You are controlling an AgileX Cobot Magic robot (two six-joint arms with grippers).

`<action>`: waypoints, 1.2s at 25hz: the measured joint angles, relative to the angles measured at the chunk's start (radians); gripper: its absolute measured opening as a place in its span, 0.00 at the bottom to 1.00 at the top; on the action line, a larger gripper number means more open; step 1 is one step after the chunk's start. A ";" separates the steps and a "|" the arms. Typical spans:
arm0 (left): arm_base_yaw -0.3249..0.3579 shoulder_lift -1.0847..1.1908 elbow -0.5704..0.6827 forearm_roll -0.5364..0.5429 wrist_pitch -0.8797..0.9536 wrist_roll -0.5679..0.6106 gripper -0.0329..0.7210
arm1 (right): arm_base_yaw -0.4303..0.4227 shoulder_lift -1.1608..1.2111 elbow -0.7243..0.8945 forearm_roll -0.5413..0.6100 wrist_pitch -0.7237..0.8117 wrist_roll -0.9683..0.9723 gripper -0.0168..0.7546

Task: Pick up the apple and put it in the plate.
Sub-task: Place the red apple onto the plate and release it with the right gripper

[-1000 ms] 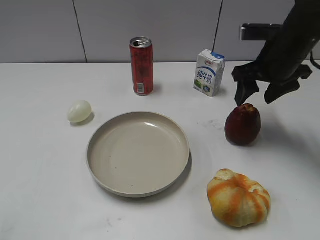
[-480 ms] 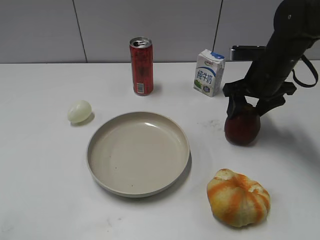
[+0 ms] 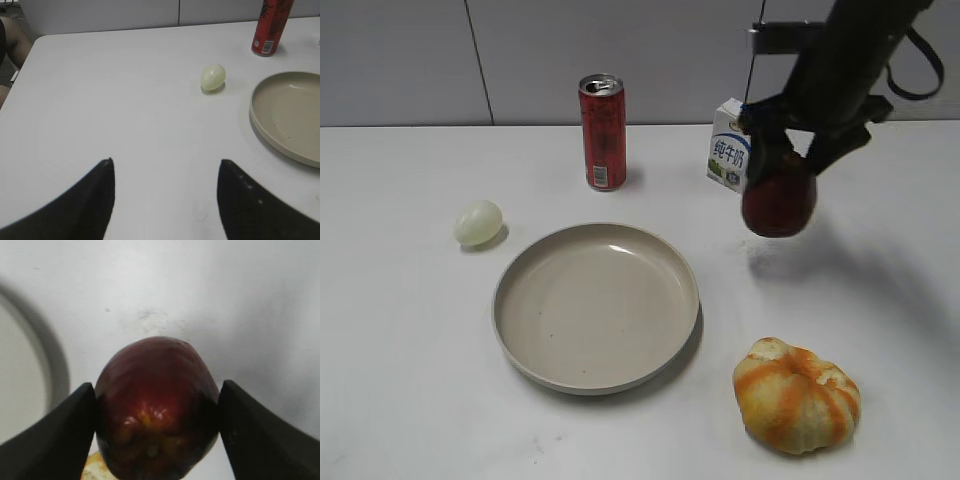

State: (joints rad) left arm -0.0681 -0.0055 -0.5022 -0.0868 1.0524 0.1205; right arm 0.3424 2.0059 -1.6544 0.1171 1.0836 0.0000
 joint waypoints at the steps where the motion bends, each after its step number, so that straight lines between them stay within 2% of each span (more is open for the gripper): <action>1: 0.000 0.000 0.000 0.000 0.000 0.000 0.69 | 0.034 -0.004 -0.017 0.001 0.003 0.000 0.76; 7: 0.000 0.000 0.000 0.000 0.000 0.000 0.69 | 0.290 0.001 -0.032 0.019 -0.098 0.000 0.76; 11: 0.000 0.000 0.000 0.000 0.000 0.000 0.69 | 0.387 0.052 -0.032 0.029 -0.195 0.000 0.76; 19: 0.000 0.000 0.000 0.000 0.000 0.000 0.69 | 0.409 0.183 -0.032 0.022 -0.218 -0.007 0.76; 23: 0.000 0.000 0.000 0.000 0.000 0.000 0.69 | 0.409 0.185 -0.039 0.022 -0.206 -0.013 0.87; 25: 0.000 0.000 0.000 0.000 0.000 0.000 0.69 | 0.409 0.185 -0.069 0.022 -0.148 -0.013 0.87; 26: 0.000 0.000 0.000 0.000 0.000 0.000 0.69 | 0.398 0.185 -0.128 0.022 -0.066 -0.013 0.87; 27: 0.000 0.000 0.000 0.000 0.000 0.000 0.69 | 0.398 0.185 -0.128 0.022 -0.066 -0.013 0.87; 30: 0.000 0.000 0.000 0.000 0.000 0.000 0.69 | 0.355 0.185 -0.262 0.027 0.068 -0.013 0.87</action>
State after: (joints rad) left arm -0.0681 -0.0055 -0.5022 -0.0868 1.0524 0.1205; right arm 0.6975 2.1911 -1.9161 0.1445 1.1511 -0.0129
